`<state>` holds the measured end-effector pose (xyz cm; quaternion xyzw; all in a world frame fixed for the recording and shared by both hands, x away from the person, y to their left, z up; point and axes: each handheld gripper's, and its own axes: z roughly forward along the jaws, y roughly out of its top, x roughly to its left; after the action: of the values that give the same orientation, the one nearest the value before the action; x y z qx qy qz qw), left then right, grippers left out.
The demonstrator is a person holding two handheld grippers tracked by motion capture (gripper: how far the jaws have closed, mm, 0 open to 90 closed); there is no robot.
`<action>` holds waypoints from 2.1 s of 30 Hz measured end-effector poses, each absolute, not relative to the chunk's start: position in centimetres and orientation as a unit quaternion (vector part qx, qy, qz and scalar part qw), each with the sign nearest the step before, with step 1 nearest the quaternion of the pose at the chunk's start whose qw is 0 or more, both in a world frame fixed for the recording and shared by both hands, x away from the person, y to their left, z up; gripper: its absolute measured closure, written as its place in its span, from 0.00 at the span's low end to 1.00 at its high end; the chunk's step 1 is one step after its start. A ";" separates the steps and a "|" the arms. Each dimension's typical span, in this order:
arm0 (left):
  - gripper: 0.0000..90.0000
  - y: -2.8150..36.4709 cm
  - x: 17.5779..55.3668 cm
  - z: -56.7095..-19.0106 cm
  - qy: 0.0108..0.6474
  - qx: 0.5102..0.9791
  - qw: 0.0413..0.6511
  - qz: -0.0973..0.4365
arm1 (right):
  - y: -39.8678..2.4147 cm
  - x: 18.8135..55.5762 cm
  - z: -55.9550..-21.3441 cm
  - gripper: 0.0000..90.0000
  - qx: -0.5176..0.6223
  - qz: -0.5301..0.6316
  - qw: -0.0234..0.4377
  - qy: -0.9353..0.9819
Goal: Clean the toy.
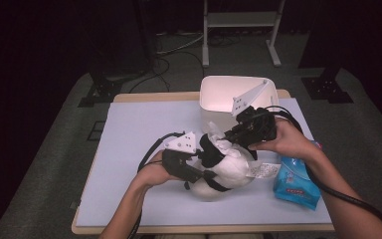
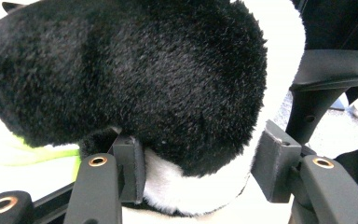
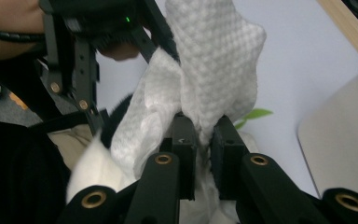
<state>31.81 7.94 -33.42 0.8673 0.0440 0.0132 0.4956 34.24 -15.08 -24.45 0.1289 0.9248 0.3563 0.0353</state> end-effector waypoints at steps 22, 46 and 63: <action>0.50 9.1 31.9 -33.6 0.047 0.863 0.502 0.009 | -22.4 35.0 -27.3 0.90 0.221 0.350 0.044 0.909; 0.50 7.9 32.2 -30.4 0.053 0.902 0.426 0.057 | -17.9 33.0 -24.3 0.90 0.136 0.361 0.044 0.922; 0.28 6.4 32.5 -32.0 0.064 0.902 0.425 0.047 | -19.5 33.6 -27.3 0.90 0.163 0.345 0.029 0.924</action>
<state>32.54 6.39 -31.96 0.9016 0.0640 0.0474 0.4252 33.58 -19.45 -27.28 0.1634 0.9237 0.3453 0.0294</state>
